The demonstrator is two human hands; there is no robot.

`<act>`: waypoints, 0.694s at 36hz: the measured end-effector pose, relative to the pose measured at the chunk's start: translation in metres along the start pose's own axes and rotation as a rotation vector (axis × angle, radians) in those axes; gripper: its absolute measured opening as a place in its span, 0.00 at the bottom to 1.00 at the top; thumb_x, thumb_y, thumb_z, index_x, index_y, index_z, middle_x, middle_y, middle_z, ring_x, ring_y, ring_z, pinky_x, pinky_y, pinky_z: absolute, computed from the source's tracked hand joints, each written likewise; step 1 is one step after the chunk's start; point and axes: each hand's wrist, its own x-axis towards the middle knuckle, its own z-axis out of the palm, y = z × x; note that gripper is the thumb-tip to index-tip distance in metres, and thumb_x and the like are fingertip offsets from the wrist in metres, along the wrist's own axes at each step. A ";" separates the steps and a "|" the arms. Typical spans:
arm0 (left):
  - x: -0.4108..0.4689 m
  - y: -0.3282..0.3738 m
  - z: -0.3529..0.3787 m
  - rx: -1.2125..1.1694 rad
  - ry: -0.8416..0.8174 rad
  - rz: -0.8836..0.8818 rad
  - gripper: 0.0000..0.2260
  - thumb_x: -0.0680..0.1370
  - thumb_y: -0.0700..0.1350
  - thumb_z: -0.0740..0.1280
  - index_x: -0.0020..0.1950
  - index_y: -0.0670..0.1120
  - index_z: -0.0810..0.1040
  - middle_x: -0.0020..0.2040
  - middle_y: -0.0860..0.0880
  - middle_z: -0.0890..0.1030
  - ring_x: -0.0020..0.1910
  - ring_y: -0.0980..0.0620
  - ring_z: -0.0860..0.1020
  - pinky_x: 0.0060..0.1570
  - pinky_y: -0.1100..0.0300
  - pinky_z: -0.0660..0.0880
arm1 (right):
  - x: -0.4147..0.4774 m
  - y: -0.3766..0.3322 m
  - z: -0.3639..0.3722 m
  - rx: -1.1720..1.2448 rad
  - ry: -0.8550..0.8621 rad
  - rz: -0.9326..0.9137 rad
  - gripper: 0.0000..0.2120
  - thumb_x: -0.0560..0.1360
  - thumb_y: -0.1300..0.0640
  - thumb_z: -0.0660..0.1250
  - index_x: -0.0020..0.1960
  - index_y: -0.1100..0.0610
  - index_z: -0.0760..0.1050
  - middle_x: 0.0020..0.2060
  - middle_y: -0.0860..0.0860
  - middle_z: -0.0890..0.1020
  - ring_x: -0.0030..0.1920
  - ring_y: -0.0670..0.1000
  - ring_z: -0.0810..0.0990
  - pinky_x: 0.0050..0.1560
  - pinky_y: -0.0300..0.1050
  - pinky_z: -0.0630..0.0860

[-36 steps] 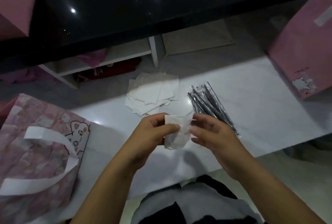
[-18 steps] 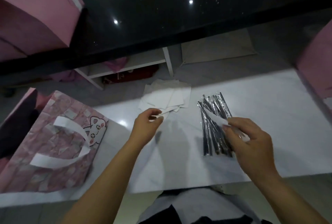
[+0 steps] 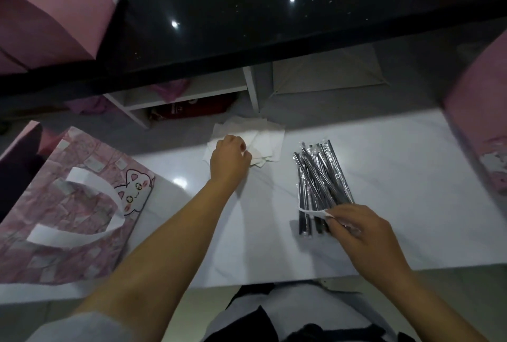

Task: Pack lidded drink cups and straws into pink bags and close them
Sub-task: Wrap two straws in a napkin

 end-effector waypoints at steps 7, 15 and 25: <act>-0.010 0.005 -0.034 -0.304 0.019 -0.102 0.02 0.76 0.43 0.68 0.47 0.49 0.80 0.52 0.56 0.78 0.50 0.54 0.76 0.45 0.62 0.69 | 0.011 -0.019 -0.026 0.188 -0.019 0.029 0.16 0.72 0.66 0.74 0.45 0.43 0.83 0.52 0.42 0.84 0.55 0.41 0.81 0.54 0.30 0.74; -0.081 0.032 -0.110 -1.057 -0.504 -0.114 0.08 0.73 0.38 0.70 0.38 0.51 0.82 0.52 0.51 0.85 0.46 0.54 0.80 0.45 0.62 0.75 | 0.037 -0.067 -0.051 0.478 -0.385 0.053 0.03 0.68 0.57 0.76 0.42 0.52 0.87 0.66 0.36 0.77 0.67 0.38 0.73 0.61 0.45 0.71; -0.145 0.047 -0.117 -1.499 -0.651 -0.260 0.04 0.70 0.39 0.64 0.41 0.45 0.78 0.37 0.48 0.75 0.34 0.53 0.73 0.33 0.63 0.74 | 0.063 -0.077 -0.010 0.841 -0.496 0.306 0.06 0.64 0.61 0.74 0.41 0.60 0.85 0.50 0.51 0.86 0.48 0.49 0.84 0.46 0.39 0.79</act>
